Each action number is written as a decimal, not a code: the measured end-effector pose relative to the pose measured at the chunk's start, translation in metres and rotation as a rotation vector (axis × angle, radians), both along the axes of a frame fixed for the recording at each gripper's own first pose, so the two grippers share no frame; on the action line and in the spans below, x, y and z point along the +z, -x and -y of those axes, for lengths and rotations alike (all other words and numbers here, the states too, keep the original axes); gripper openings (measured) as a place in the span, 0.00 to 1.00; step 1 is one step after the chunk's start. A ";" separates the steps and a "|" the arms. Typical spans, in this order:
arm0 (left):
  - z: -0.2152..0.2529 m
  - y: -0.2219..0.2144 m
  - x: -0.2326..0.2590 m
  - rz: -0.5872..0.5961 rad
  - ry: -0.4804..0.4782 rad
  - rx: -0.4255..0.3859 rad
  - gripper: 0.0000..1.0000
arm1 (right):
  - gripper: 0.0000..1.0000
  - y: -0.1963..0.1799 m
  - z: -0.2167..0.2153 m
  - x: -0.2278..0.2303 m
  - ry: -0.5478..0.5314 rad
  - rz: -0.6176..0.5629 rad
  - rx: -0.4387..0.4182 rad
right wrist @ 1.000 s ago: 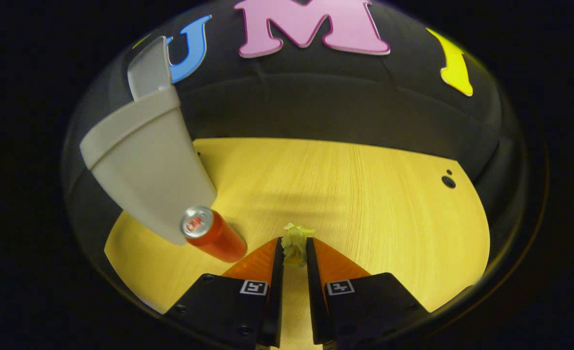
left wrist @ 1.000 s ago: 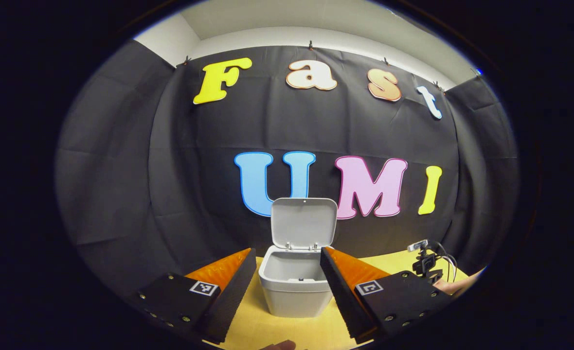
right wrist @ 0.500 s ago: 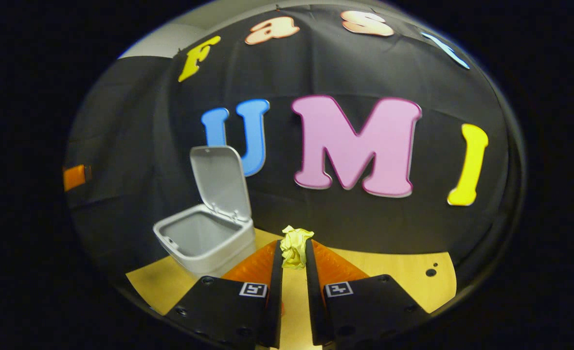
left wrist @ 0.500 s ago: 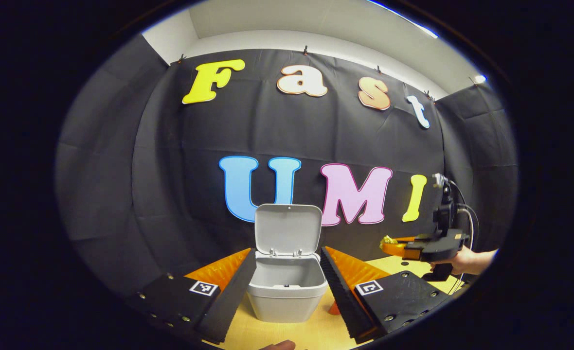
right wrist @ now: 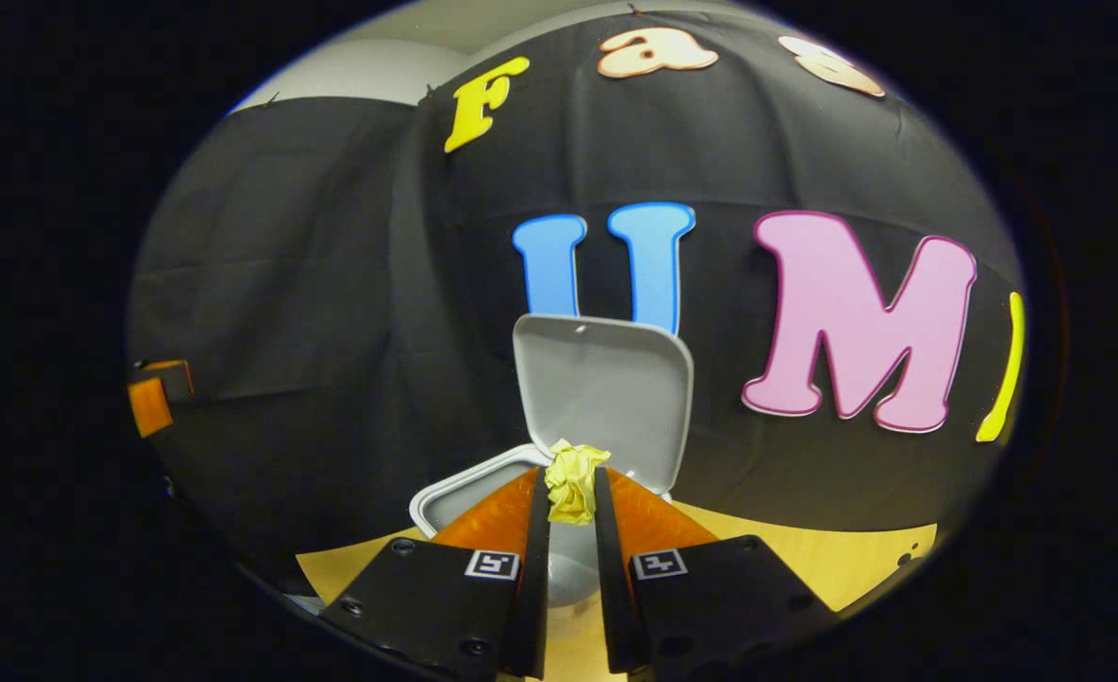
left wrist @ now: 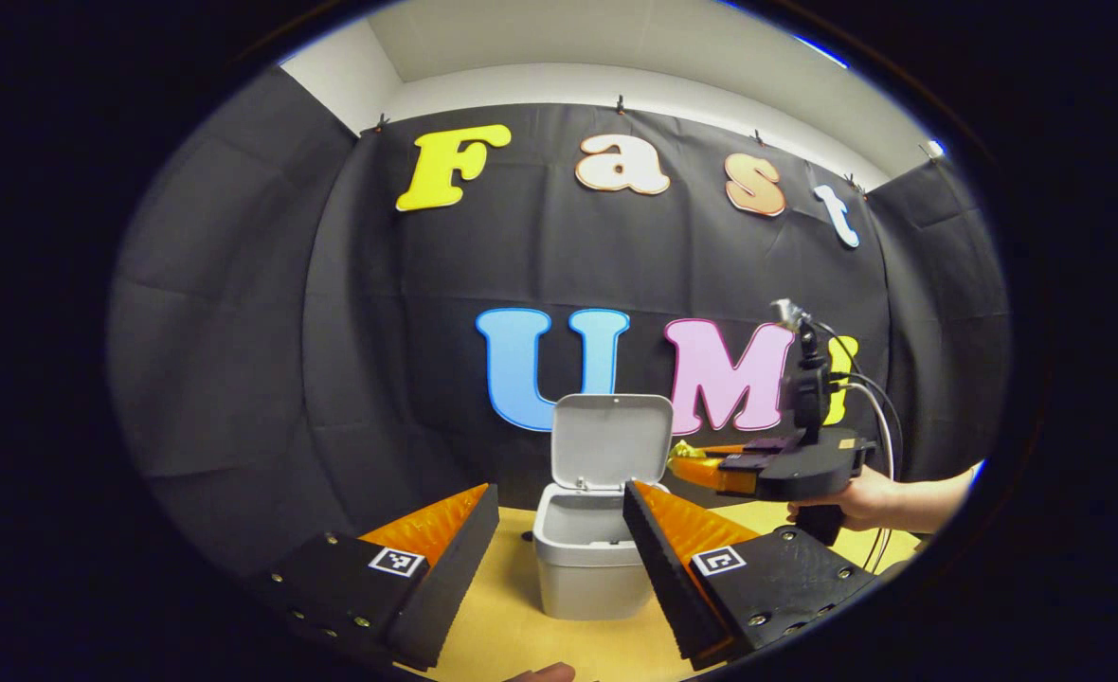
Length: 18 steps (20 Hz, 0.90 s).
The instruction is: Press the lid of the desktop garbage bin to open it, pick up the crumpled paper on the desktop and throw it into the bin, then pick up the pop can on the desktop and drop it into the bin, and finally close the garbage bin lid.
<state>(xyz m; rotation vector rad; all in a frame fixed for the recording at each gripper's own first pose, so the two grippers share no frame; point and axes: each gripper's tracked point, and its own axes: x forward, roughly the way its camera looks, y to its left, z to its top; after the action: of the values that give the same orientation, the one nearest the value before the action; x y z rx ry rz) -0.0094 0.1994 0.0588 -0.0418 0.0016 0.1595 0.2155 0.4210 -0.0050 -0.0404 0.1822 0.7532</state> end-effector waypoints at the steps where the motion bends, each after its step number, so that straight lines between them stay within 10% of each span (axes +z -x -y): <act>1: -0.004 0.005 -0.001 -0.001 -0.003 0.013 0.87 | 0.29 -0.001 -0.005 -0.010 0.026 -0.014 0.007; 5: -0.015 0.017 -0.006 -0.009 -0.013 0.048 0.87 | 0.24 -0.004 -0.020 -0.047 0.091 -0.088 0.019; 9: -0.009 0.017 -0.011 -0.018 0.007 0.043 0.87 | 0.93 -0.001 -0.022 -0.048 0.078 -0.093 0.014; 10: -0.004 0.015 -0.012 -0.021 0.014 0.033 0.87 | 0.97 -0.003 -0.020 -0.047 0.076 -0.082 0.013; 18: 0.075 -0.026 -0.039 -0.029 0.040 -0.105 0.87 | 0.98 0.000 0.067 -0.020 0.045 -0.059 -0.064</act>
<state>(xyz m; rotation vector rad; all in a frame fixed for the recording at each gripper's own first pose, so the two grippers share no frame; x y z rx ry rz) 0.0164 0.1242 0.0197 -0.0793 0.0359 0.0550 0.2155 0.3544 -0.0253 -0.0549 0.2552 0.6871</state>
